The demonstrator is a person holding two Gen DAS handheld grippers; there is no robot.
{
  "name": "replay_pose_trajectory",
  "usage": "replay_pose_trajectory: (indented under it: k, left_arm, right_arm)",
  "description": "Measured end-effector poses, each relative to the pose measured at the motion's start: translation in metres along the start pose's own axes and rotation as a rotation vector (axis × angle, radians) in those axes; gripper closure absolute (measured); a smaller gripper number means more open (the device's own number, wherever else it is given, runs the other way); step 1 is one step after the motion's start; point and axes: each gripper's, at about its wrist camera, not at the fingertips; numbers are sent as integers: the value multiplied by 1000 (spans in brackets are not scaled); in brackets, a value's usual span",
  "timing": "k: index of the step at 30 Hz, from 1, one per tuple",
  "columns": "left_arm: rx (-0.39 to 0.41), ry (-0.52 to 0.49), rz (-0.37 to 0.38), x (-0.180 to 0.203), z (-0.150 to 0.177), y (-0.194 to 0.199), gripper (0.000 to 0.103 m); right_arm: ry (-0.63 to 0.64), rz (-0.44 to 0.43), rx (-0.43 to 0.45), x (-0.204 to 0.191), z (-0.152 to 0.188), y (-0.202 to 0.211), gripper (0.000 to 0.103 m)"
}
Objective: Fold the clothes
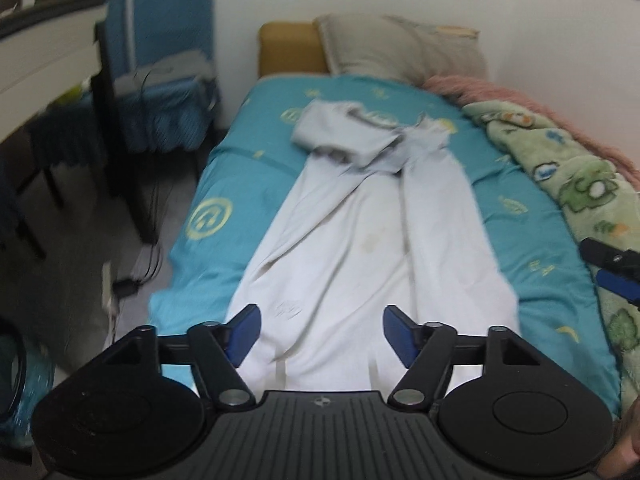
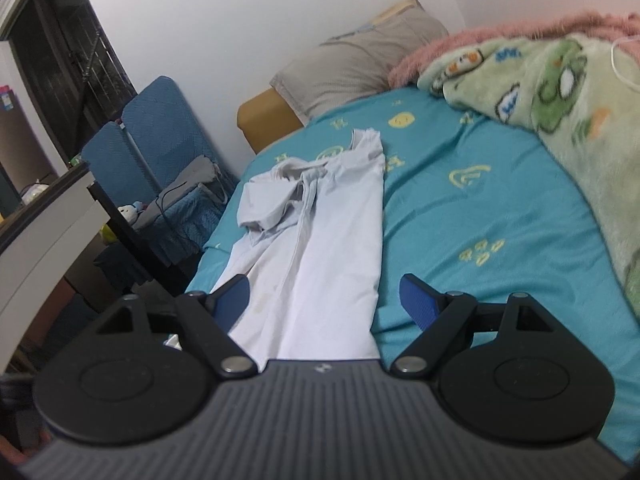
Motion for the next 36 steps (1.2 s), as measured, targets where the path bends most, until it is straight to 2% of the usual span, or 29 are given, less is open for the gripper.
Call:
replay_pose_trajectory:
  k: [4, 7, 13, 16, 18, 20, 22, 26, 30, 33, 35, 36]
  left_arm:
    - [83, -12, 62, 26, -14, -12, 18]
    - [127, -3, 82, 35, -15, -26, 12]
    - [130, -25, 66, 22, -4, -36, 12]
    - [127, -47, 48, 12, -2, -33, 12]
    - [124, -62, 36, 6, -1, -31, 12]
    - [124, -64, 25, -3, -1, -31, 12]
    - [131, -32, 19, -17, -5, -33, 12]
    - [157, 36, 3, -46, -10, -44, 12]
    - [173, 122, -11, -70, -15, -67, 12]
    - [180, 183, -16, -87, -18, -84, 12]
    - [169, 211, 0, -92, -15, -92, 12]
    - [164, 225, 8, -95, -14, -95, 12]
  right_arm:
    - [30, 8, 46, -2, -2, 6, 19]
    - [41, 5, 68, -1, -3, 9, 19]
    - [65, -10, 88, -1, -6, 8, 19]
    - [108, -21, 76, -17, -9, -8, 19]
    - [195, -26, 40, -36, -15, -29, 19]
    - [228, -38, 26, -53, -24, -53, 19]
    - [256, -39, 27, -74, -36, -83, 19]
    - [405, -49, 42, -130, -58, -154, 20]
    - [625, -77, 71, -189, -60, -212, 21]
    - [736, -90, 49, -221, -55, -252, 28]
    - [789, -62, 29, -232, -49, -277, 28]
    - [814, -43, 20, -236, -46, -289, 36]
Point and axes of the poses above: each gripper's, at about its wrist camera, not at the fingertips, and y roughly against the way its jaws point, x to its right, z to its underside, and after that the axes turned 14 degrees about z, right-handed
